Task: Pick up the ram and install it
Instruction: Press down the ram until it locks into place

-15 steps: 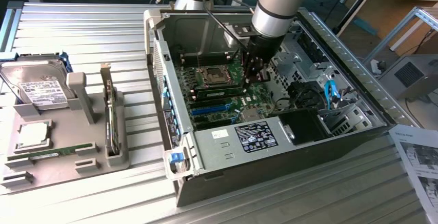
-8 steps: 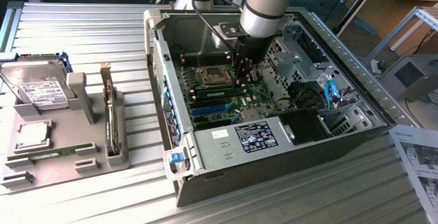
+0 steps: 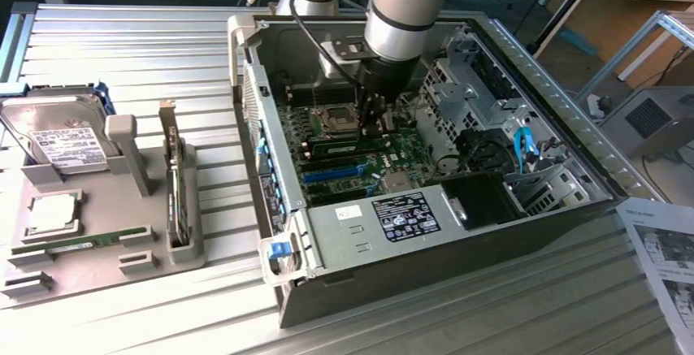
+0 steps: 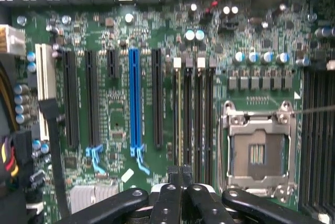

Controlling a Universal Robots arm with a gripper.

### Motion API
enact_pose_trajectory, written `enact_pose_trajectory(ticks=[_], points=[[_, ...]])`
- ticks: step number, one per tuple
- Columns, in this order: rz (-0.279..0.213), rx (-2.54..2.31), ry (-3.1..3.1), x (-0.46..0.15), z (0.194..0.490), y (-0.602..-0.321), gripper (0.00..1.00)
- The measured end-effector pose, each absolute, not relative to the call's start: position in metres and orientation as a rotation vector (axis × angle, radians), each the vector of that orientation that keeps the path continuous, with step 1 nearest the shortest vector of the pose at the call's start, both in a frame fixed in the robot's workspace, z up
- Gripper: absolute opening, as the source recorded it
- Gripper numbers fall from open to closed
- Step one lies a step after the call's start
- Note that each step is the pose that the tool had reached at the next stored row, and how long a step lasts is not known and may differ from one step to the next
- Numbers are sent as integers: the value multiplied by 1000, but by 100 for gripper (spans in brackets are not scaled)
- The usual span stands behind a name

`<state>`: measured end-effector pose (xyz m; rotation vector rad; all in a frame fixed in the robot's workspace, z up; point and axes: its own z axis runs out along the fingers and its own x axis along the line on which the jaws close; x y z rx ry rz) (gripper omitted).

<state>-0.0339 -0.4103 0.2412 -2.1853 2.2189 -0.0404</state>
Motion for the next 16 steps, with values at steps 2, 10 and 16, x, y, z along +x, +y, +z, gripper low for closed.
enact_pose_trajectory(ticks=[2, 10, 16], points=[[-40, -2185, 2219, -38, 241, -410, 11], [-41, -2185, 2219, -53, 241, -410, 11], [-41, -2185, 2219, -56, 240, -410, 11]])
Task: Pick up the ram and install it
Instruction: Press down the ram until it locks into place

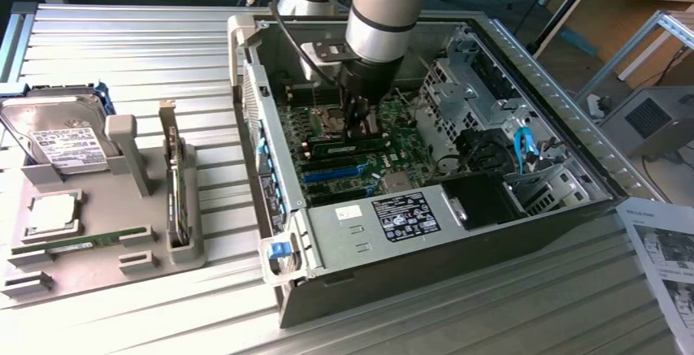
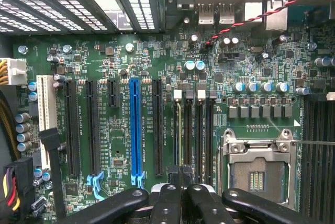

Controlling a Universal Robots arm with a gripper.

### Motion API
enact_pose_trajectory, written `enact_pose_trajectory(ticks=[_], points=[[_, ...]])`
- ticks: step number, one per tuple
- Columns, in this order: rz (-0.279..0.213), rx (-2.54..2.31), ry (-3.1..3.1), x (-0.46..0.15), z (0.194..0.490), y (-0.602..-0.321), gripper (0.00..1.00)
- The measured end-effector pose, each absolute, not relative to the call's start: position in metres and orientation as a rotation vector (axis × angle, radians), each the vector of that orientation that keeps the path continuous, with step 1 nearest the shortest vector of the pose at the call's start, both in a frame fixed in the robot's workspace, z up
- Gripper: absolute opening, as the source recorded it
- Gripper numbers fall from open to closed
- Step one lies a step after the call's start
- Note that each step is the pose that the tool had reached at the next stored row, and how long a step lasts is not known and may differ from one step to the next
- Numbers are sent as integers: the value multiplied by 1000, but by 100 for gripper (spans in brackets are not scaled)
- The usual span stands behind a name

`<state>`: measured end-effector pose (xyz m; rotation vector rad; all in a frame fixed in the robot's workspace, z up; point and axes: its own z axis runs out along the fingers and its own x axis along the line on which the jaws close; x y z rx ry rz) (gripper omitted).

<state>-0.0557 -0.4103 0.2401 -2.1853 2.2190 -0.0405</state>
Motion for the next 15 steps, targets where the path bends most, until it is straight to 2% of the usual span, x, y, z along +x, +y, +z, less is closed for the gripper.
enact_pose_trajectory(ticks=[15], points=[[-41, -2185, 2219, -56, 235, -410, 11]])
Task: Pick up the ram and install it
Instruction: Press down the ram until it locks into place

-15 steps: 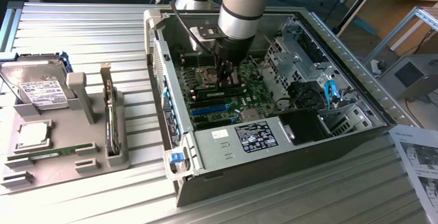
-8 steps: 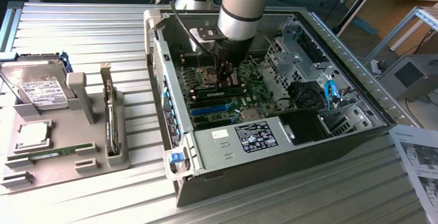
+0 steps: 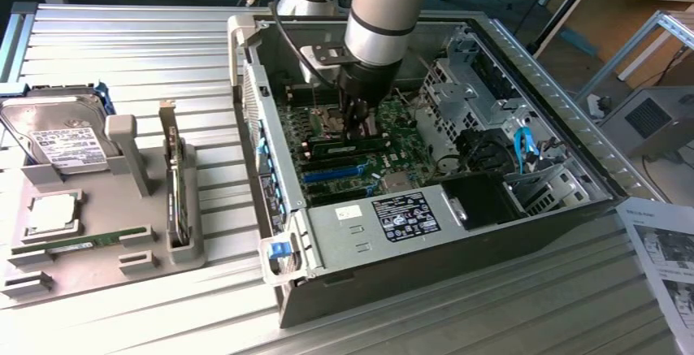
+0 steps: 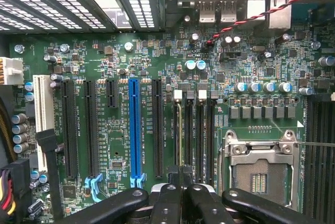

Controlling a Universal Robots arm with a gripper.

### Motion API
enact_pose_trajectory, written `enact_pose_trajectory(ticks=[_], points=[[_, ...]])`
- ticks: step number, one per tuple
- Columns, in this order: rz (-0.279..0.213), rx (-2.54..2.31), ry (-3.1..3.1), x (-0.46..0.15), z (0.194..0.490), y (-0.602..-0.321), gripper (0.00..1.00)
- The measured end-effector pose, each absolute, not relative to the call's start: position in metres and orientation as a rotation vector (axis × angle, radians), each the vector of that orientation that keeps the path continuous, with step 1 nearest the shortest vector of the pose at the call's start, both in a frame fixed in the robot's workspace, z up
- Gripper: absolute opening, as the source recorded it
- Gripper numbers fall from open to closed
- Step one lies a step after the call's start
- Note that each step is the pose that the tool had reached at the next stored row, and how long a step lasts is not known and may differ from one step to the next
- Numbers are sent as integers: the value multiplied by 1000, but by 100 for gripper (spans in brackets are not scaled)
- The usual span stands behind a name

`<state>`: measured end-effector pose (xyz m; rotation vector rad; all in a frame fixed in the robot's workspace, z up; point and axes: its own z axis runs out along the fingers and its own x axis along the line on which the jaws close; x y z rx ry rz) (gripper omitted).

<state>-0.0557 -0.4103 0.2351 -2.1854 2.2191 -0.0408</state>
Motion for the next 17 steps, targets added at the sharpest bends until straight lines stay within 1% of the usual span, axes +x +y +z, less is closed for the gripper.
enact_pose_trajectory(ticks=[17], points=[[-41, -2186, 2219, -56, 233, -410, 11]])
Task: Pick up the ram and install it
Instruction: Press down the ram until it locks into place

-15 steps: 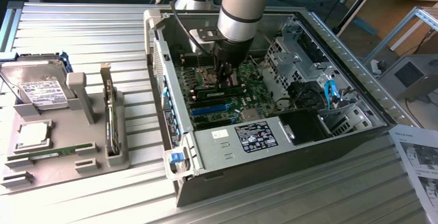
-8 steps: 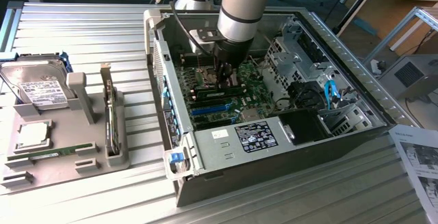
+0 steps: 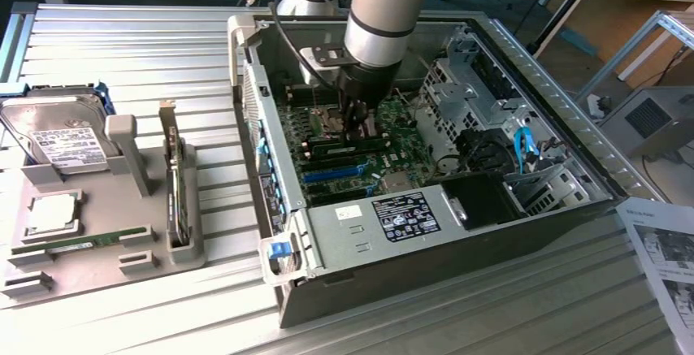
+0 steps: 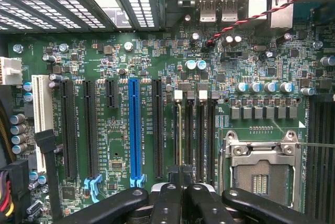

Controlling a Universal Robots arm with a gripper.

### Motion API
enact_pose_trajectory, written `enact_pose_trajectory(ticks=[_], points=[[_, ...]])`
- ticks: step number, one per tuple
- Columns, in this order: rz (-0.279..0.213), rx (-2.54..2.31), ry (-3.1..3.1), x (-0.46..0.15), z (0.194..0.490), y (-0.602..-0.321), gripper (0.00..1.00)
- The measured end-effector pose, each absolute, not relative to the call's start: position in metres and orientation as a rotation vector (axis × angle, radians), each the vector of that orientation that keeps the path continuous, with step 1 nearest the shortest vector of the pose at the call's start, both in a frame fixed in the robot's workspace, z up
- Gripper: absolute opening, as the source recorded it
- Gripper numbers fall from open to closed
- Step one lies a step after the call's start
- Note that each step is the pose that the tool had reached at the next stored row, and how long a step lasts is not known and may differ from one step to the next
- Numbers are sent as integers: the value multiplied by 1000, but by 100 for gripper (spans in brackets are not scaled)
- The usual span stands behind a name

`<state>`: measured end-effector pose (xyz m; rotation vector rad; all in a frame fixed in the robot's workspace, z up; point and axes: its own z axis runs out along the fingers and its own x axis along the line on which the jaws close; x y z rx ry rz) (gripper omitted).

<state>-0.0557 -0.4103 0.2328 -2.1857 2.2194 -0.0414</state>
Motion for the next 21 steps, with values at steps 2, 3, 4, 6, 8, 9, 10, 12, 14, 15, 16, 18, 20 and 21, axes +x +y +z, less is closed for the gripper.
enact_pose_trajectory(ticks=[2, 3, 4, 6, 8, 9, 10, 12, 14, 15, 16, 18, 20, 21], points=[[-41, -2186, 2219, -56, 232, -410, 11], [-42, -2186, 2219, -56, 232, -410, 11], [-42, -2186, 2220, -56, 232, -410, 11], [-42, -2186, 2219, -56, 232, -410, 11], [-42, -2186, 2219, -56, 232, -410, 11], [-42, -2186, 2219, -56, 231, -410, 11], [-42, -2186, 2219, -56, 231, -410, 11], [-42, -2186, 2219, -56, 231, -410, 11], [-41, -2185, 2219, -56, 232, -410, 11], [-41, -2185, 2219, -56, 232, -410, 11], [-41, -2185, 2219, -56, 233, -410, 11], [-43, -2186, 2220, -56, 235, -410, 11], [-44, -2187, 2220, -56, 236, -410, 11], [-44, -2187, 2221, -56, 237, -410, 11]])
